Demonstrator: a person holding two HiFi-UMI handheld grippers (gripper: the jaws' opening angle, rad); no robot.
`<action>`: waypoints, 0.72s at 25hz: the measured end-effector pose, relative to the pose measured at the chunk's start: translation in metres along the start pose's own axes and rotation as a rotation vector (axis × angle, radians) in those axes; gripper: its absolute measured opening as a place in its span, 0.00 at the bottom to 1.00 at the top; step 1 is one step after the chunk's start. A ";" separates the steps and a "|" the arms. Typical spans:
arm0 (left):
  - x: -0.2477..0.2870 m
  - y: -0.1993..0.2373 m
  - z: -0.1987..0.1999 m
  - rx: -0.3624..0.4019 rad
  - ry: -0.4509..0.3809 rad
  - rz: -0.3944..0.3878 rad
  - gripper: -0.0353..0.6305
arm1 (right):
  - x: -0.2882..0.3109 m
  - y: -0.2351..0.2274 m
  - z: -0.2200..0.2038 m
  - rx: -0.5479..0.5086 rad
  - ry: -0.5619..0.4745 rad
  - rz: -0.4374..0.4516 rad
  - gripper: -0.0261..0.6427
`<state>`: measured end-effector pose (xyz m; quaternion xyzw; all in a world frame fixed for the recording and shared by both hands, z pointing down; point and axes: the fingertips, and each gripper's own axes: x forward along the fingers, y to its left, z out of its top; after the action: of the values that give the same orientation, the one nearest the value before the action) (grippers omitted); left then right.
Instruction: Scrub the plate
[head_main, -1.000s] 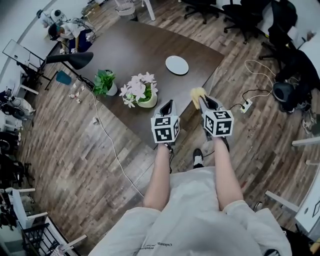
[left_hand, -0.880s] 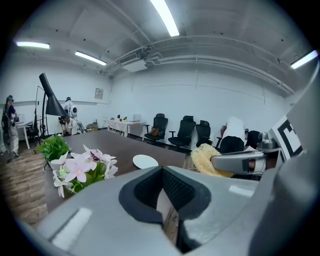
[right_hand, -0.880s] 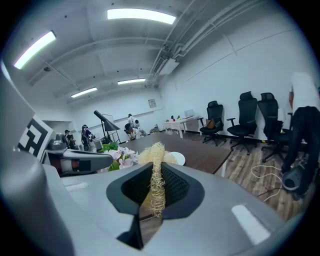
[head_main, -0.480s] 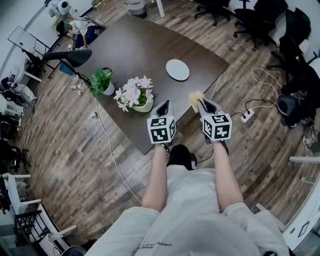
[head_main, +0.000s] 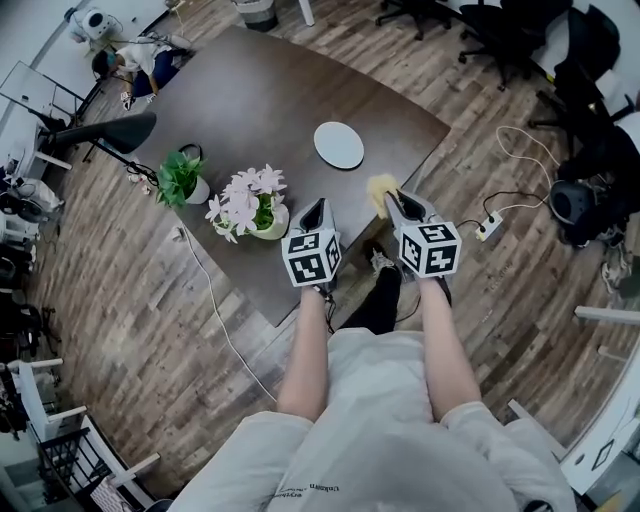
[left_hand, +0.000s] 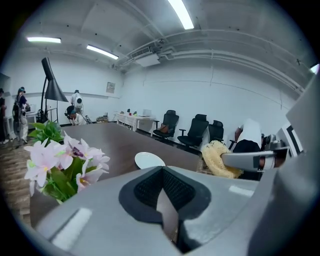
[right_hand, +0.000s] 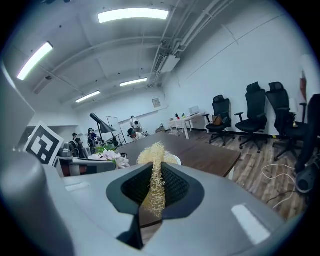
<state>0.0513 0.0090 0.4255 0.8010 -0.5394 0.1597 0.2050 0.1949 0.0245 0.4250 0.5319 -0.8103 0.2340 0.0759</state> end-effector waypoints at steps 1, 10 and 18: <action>0.008 0.001 0.003 -0.007 0.000 0.001 0.05 | 0.006 -0.003 0.001 -0.009 0.011 0.005 0.14; 0.077 0.020 0.019 -0.036 0.029 0.021 0.05 | 0.074 -0.038 0.017 -0.062 0.110 0.037 0.14; 0.116 0.043 0.025 -0.122 0.042 0.080 0.05 | 0.123 -0.059 0.024 -0.095 0.184 0.064 0.14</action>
<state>0.0551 -0.1103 0.4662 0.7613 -0.5753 0.1513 0.2580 0.1984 -0.1076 0.4672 0.4777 -0.8268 0.2453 0.1674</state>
